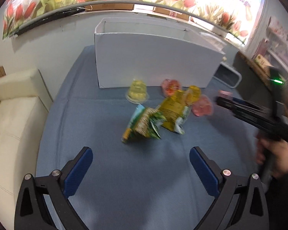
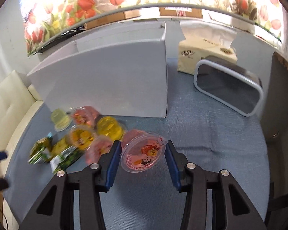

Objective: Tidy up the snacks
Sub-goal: 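Grasp a pink jelly cup with the right gripper while the left gripper grasps the green snack bag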

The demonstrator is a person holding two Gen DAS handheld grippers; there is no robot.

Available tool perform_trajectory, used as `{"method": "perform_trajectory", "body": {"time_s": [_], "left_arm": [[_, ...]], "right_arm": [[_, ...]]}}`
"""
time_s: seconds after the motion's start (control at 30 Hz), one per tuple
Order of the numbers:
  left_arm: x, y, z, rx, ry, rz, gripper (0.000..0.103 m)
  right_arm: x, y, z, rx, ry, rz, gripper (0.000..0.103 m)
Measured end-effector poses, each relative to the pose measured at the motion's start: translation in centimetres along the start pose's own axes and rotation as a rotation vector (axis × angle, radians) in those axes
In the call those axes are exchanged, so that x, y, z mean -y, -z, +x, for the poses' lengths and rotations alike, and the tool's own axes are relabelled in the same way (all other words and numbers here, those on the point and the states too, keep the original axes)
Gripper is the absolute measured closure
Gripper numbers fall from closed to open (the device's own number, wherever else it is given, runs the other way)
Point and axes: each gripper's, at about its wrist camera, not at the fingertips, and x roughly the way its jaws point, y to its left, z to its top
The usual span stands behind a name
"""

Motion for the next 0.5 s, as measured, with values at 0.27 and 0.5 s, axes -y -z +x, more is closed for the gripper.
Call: {"method": "perform_trajectory", "body": {"time_s": [0.27,0.5], "left_arm": [[0.0,-2.2,4.9,-0.039,0.002,0.077,0.017],[-0.3,-2.6,6.8,-0.083,0.043,0.098,0.048]], "right_arm": [[-0.1,1.9,-4.2,0.043,-0.032,0.034,0.053],[-1.0,2.6,-5.3,0.046,-0.047,0.036,0.053]]}}
